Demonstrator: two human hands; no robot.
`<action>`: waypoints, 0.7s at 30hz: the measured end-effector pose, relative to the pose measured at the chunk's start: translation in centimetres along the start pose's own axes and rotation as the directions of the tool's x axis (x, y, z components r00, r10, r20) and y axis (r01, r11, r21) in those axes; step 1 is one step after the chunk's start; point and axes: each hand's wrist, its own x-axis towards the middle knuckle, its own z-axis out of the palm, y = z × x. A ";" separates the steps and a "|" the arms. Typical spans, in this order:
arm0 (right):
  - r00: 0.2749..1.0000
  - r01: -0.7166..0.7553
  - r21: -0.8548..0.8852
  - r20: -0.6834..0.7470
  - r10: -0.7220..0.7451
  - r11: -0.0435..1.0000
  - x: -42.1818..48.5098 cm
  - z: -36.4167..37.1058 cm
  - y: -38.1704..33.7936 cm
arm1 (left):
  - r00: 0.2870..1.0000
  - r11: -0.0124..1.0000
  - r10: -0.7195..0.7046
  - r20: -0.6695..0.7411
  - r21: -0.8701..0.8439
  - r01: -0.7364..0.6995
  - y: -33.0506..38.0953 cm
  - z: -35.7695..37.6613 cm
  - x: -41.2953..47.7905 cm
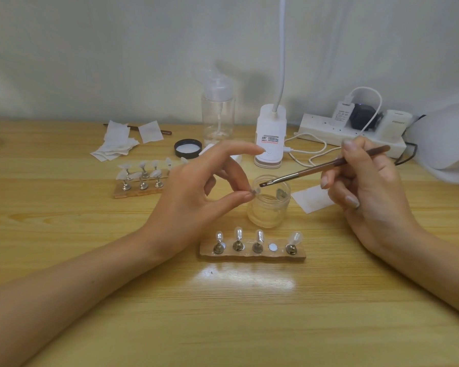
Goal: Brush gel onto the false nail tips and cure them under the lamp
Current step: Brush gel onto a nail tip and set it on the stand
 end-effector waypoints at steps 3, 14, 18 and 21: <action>0.999 -0.003 -0.010 0.053 0.003 1.000 -0.1 0.2 -0.1 | 1.000 1.000 0.005 -0.003 0.008 -0.005 0.0 0.0 0.0; 0.999 -0.004 -0.026 0.053 0.006 1.000 0.0 0.1 0.2 | 1.000 1.000 -0.005 0.002 0.004 0.005 0.0 0.0 0.0; 1.000 -0.014 -0.047 -0.003 0.013 0.999 0.2 -0.2 0.3 | 1.000 1.000 -0.015 0.001 -0.003 0.015 0.0 0.0 0.0; 0.998 0.027 0.001 0.053 -0.027 1.000 0.2 -0.2 0.3 | 1.000 1.000 -0.020 0.002 -0.009 0.020 0.0 0.1 0.0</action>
